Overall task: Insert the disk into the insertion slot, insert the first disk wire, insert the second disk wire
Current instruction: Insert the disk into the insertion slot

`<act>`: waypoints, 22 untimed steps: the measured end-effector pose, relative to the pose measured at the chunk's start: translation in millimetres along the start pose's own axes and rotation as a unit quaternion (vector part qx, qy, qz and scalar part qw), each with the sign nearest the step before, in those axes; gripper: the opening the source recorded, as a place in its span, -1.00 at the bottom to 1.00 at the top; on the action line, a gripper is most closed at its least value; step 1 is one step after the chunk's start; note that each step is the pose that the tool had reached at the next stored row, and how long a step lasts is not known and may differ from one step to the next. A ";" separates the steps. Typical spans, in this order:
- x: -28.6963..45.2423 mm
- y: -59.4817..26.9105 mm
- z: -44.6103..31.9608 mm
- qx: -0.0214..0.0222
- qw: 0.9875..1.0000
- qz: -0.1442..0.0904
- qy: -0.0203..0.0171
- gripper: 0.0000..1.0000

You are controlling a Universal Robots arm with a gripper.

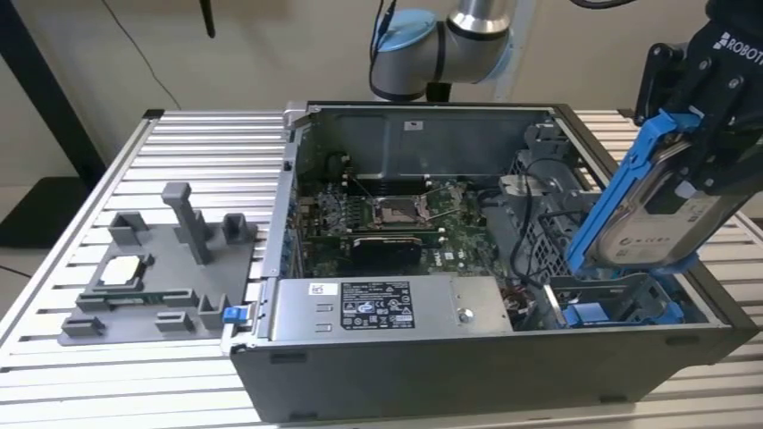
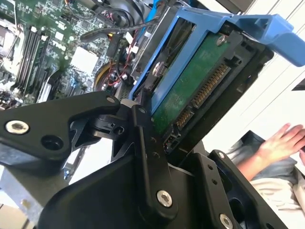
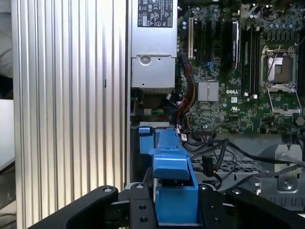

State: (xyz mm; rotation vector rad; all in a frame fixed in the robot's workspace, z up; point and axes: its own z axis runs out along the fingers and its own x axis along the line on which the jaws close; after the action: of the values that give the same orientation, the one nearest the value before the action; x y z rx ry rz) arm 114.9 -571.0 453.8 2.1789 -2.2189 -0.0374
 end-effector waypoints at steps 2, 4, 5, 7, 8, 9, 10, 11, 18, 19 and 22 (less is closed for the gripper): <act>0.4 -0.1 2.0 0.000 1.000 0.000 0.000 -1.00; 0.6 -0.2 4.0 0.000 1.000 0.000 0.000 -1.00; 0.7 -0.2 5.0 0.000 1.000 0.000 0.000 -1.00; 0.7 -0.3 6.8 0.000 1.000 0.000 0.000 -1.00; 0.7 -0.3 7.7 0.000 1.000 0.000 0.000 -1.00; 0.7 -0.3 8.5 0.000 1.000 0.000 0.000 -1.00; 0.7 -0.4 9.3 0.000 1.000 0.000 0.000 -1.00; 0.7 -0.4 10.2 0.000 1.000 0.000 0.000 -1.00; 0.8 -0.6 14.9 0.000 1.000 0.000 0.000 -1.00; 0.8 -0.6 14.9 0.000 1.000 0.000 0.000 -1.00; 0.8 -0.6 15.1 0.000 1.000 0.000 0.000 -1.00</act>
State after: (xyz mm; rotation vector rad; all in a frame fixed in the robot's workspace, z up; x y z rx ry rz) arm 114.9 -571.9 438.7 2.1787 -2.2188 -0.0373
